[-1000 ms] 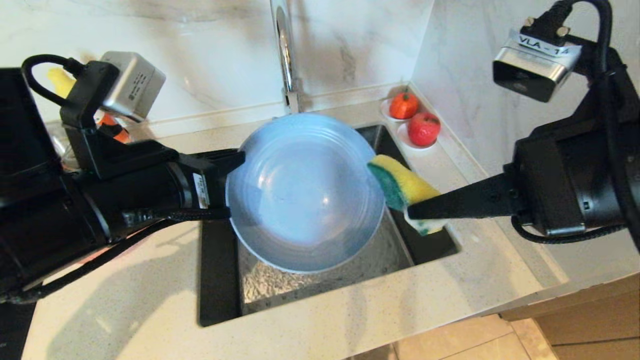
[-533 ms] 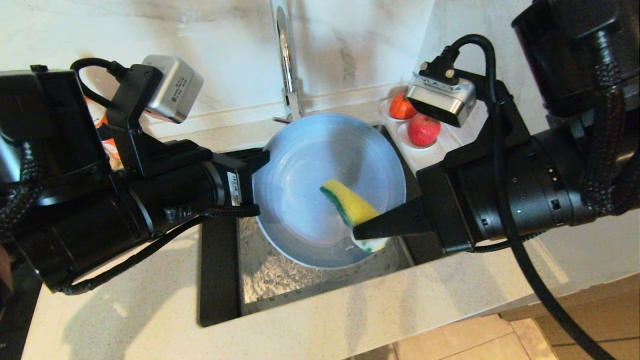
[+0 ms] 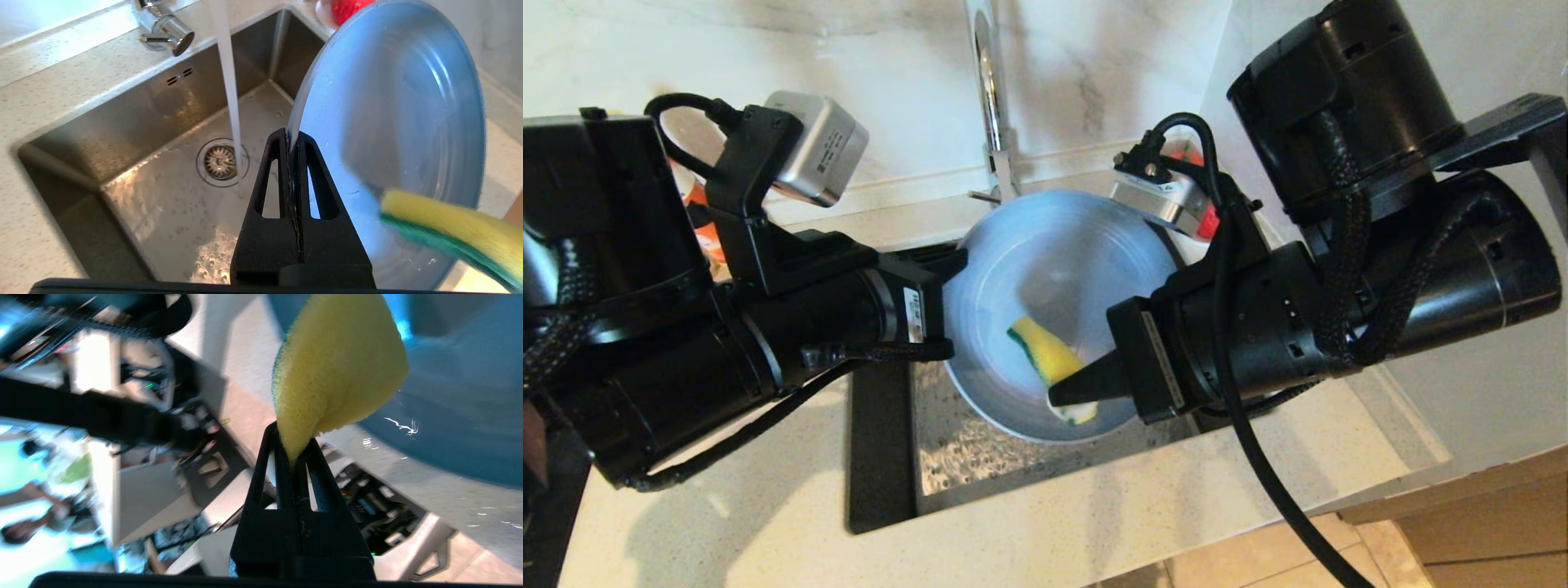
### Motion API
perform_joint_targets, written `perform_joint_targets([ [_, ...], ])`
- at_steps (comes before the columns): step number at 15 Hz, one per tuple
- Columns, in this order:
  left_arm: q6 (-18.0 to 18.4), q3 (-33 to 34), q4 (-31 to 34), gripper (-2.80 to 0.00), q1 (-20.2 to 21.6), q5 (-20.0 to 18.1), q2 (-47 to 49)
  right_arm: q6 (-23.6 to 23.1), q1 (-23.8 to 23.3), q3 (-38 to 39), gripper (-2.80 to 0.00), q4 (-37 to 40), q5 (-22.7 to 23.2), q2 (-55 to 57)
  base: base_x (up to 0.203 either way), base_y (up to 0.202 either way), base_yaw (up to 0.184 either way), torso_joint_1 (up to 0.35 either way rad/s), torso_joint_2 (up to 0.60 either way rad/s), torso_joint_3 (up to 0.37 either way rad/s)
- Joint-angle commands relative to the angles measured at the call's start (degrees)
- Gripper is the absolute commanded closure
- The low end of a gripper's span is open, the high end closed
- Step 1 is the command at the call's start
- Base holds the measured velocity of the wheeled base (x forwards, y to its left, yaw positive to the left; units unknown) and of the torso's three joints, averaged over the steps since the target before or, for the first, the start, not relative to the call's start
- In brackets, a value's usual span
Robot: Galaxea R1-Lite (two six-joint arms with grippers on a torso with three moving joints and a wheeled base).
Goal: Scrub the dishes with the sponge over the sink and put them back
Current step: Wipe the plate
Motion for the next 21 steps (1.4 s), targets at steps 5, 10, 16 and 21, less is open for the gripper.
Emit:
perform_joint_targets([
  [5,0.25,0.32,-0.19,0.00,-2.09,1.18,0.66,-0.20,2.19,-1.26,0.00,0.03,-11.41,2.33,0.000,0.000,0.000,0.000,0.00,0.000],
  [10,0.25,0.76,-0.19,0.00,-2.96,1.97,-0.05,-0.56,1.94,-2.75,0.00,-0.26,-15.24,1.63,0.000,0.000,0.000,0.000,0.00,0.000],
  [16,0.25,1.91,-0.16,0.00,-3.84,2.05,-0.93,-0.44,-0.03,-4.16,0.00,-0.24,-15.97,0.18,0.000,0.000,0.000,0.000,0.00,0.000],
  [21,-0.24,2.54,-0.28,0.00,-3.76,2.02,-1.96,-0.70,-1.49,-4.16,0.00,-0.43,-18.85,-0.68,0.000,0.000,0.000,0.000,0.00,0.000],
])
